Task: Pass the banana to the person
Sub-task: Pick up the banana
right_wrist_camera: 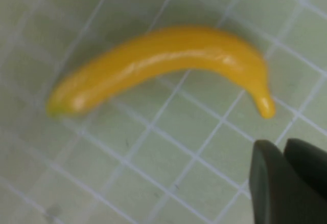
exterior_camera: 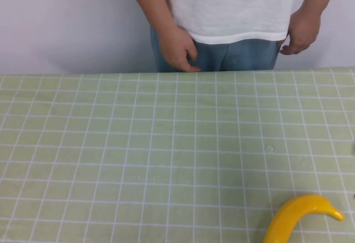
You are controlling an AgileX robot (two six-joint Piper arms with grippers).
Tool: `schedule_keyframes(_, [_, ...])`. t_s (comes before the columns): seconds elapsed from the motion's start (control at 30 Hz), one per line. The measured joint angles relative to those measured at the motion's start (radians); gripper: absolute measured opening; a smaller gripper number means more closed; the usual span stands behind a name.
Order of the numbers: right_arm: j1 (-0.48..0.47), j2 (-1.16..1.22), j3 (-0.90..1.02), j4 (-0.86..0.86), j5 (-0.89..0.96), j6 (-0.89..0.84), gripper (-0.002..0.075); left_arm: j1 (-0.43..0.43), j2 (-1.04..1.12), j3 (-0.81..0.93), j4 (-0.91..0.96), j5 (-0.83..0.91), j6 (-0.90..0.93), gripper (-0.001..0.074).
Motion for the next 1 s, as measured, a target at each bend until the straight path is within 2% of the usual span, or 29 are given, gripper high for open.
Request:
schedule_keyframes(0.1, [0.092,0.069,-0.004,-0.059,-0.017,-0.118,0.0059,0.000,0.000,0.000,0.000,0.000,0.000,-0.0004])
schedule_keyframes(0.33, [0.260,0.209,-0.006,-0.240,-0.155,-0.178,0.0365,0.000,0.000,0.000,0.000,0.000,0.000,-0.0004])
schedule_keyframes(0.43, [0.298,0.266,-0.007,-0.295,-0.225,-0.182,0.0417,0.000,0.000,0.000,0.000,0.000,0.000,-0.0004])
schedule_keyframes(0.9, [0.306,0.556,-0.011,-0.340,-0.418,-0.183,0.0434,0.000,0.000,0.000,0.000,0.000,0.000,-0.0004])
schedule_keyframes(1.0, [0.306,0.588,-0.011,-0.323,-0.423,-0.183,0.0355,0.000,0.000,0.000,0.000,0.000,0.000,-0.0004])
